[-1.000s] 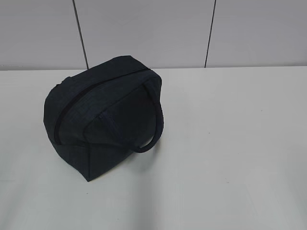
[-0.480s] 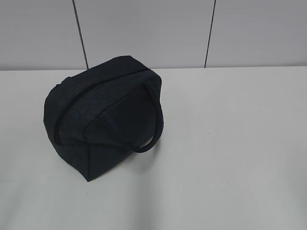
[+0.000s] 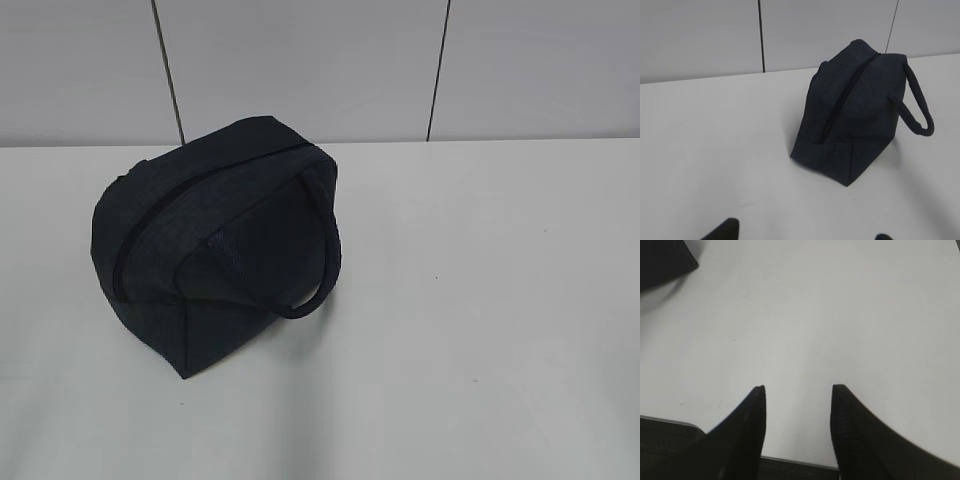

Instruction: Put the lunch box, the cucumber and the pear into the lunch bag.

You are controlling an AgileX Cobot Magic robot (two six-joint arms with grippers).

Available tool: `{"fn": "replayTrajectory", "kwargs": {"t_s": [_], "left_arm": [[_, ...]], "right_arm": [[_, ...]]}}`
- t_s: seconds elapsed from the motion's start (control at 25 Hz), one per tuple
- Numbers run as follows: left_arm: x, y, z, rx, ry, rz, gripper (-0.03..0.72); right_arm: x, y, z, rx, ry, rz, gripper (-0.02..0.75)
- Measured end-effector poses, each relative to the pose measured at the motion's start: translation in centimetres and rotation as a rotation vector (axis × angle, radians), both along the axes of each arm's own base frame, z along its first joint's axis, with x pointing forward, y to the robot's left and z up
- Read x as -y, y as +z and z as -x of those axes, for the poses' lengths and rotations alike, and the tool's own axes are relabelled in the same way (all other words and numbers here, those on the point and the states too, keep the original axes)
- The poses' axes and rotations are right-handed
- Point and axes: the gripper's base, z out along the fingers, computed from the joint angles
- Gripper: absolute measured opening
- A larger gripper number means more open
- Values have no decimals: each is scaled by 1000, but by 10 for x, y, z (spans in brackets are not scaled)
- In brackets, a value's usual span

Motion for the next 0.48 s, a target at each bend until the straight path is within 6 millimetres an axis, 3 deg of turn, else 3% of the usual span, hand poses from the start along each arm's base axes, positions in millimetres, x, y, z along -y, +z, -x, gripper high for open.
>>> {"fn": "replayTrajectory", "kwargs": {"t_s": [0.48], "left_arm": [[0,0,0,0,0,0,467]], "right_arm": [[0,0,0,0,0,0,337]]}}
